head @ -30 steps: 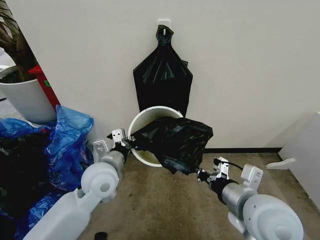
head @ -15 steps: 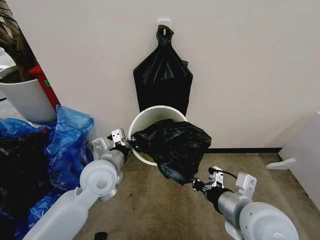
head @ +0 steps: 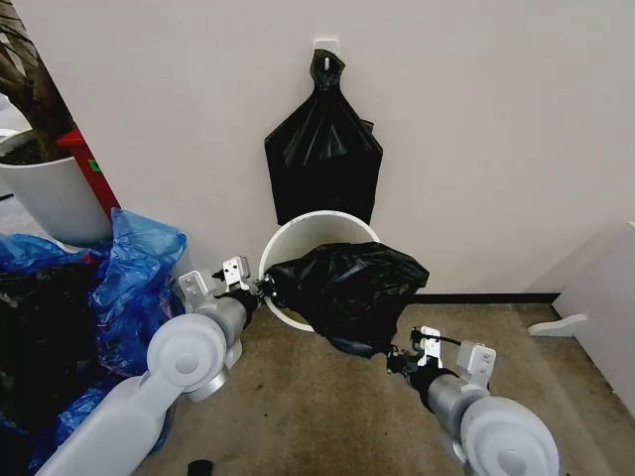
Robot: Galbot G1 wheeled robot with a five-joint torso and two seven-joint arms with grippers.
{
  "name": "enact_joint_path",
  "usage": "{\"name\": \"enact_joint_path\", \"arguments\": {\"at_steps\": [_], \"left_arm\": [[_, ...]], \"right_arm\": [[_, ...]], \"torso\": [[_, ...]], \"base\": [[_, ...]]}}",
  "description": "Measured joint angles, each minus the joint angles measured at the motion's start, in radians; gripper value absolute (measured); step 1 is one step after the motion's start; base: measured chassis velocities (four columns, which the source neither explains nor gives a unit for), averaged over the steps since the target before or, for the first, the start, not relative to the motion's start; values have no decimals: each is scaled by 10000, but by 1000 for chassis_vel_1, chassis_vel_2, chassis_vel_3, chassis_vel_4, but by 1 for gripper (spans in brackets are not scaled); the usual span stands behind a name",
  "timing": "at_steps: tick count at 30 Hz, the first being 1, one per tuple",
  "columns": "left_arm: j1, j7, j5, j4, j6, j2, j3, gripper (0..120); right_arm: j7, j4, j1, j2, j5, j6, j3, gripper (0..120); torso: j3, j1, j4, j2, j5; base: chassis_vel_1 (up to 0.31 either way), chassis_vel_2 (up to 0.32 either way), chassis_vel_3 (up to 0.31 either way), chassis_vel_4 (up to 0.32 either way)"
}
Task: Place the garbage bag over the trash bin.
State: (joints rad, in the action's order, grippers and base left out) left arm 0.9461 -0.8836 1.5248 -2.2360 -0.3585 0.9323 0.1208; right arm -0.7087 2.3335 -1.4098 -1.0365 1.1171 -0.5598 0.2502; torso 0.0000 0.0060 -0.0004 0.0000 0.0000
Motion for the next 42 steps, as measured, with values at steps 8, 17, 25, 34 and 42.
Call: {"name": "enact_joint_path", "arguments": {"at_steps": [8,17,25,34,42], "left_arm": [[-118,-102,828,-96,-9,-33,52,1],[-346,-216,674,344,-32,17,-64,1],[-350,-469,286,610,41,62,-84,1],[-22,154,-1643,627,-331,-168,-284,1],[343,878,-3221,515,-640,-569,-433,1]], "right_arm": [[-133,141,-168,-12,-433,-29,-130,0],[-385,1206,-860,366,-1186,-185,199,34],[-493,1660,-1324,456,-1344,-272,20,61],[-278,1664,-538,1537,-1464,-493,518,95],[1337,1704,362,2600,-3653,-572,450,100]], "torso": [[0,0,1,0,0],[0,0,-1,0,0],[0,0,0,0,-1],[0,0,-4,0,0],[0,0,4,0,1]], "base": [[0,0,0,0],[0,0,0,0],[0,0,0,0],[0,0,0,0],[0,0,0,0]]}}
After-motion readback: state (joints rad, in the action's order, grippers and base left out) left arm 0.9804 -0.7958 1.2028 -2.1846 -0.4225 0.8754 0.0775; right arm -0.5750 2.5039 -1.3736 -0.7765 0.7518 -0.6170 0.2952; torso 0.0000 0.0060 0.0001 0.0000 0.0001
